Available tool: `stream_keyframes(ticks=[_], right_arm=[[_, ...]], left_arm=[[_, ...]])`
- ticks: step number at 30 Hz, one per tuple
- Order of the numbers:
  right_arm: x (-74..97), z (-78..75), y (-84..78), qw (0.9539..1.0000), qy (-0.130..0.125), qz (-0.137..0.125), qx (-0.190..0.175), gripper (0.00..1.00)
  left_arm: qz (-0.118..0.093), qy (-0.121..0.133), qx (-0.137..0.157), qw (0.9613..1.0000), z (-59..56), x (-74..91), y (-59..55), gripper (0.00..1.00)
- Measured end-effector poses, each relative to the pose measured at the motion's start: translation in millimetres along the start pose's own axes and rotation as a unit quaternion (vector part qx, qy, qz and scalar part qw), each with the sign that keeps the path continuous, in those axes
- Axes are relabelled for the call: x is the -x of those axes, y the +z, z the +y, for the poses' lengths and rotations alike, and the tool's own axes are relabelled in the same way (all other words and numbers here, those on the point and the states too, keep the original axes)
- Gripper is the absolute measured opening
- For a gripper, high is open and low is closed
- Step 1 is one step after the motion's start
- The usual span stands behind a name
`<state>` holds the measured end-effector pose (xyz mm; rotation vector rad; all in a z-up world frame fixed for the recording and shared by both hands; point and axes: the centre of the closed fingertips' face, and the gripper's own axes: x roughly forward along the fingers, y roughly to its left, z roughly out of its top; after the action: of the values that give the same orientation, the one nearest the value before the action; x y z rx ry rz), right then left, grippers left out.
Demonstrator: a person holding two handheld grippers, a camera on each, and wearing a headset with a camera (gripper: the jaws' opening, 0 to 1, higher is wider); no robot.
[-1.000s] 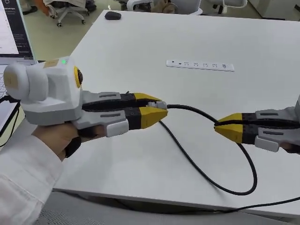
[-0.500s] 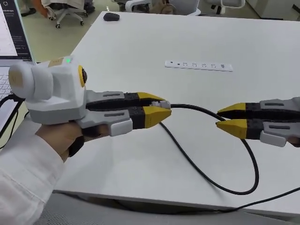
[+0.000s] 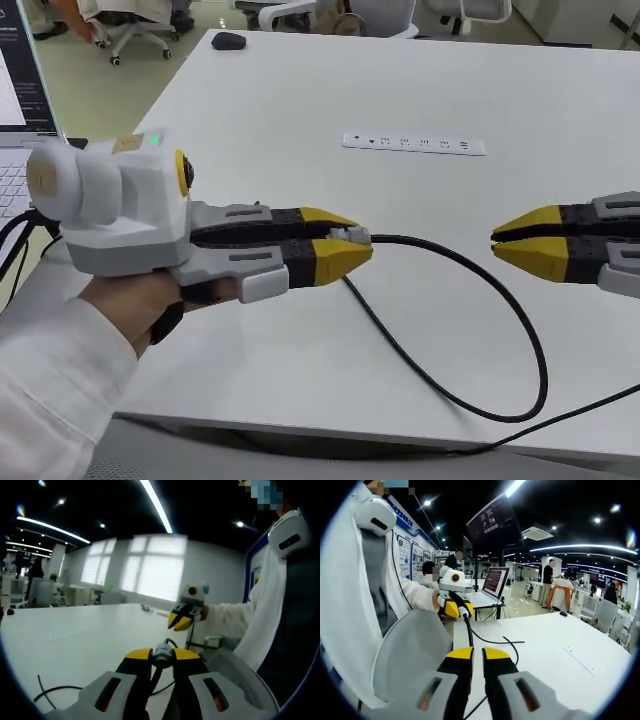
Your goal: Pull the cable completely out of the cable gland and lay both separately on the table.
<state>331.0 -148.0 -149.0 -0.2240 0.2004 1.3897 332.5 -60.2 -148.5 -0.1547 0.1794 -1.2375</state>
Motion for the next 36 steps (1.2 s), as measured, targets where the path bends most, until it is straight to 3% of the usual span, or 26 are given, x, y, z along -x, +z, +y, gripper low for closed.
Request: stream_keyframes(ticks=[3,9,13,17,22,27,36], right_arm=[[13.1,-0.8,6.5,1.0000,-0.004,0.000,0.002,0.06],[37.4,-1.2,10.6,0.9994,-0.006,0.030,0.017,0.08],[40.8,-4.7,12.2,0.9988,-0.012,0.043,0.021,0.13],[26.6,-2.7,12.8,0.9980,0.000,0.053,0.034,0.20],[-10.6,2.9,17.7,0.9988,0.025,0.022,0.035,0.21],[-42.0,9.7,14.4,0.9979,0.050,0.013,0.039,0.21],[-66.4,20.0,22.2,0.9960,0.077,-0.008,0.044,0.10]], left_arm=[[0.003,-0.005,-0.004,1.0000,-2.5,-4.1,1.4,0.17],[0.003,-0.012,-0.005,0.9999,-5.7,-11.0,1.7,0.17],[0.005,-0.018,-0.008,0.9998,-9.8,-14.7,1.7,0.17],[0.006,-0.018,-0.010,0.9998,-10.7,-16.3,3.0,0.17],[0.007,-0.017,-0.014,0.9997,-11.6,-16.6,6.9,0.17],[0.013,-0.013,-0.017,0.9997,-11.4,-14.5,7.8,0.17],[0.010,-0.011,-0.019,0.9997,-11.9,-13.8,11.3,0.17]])
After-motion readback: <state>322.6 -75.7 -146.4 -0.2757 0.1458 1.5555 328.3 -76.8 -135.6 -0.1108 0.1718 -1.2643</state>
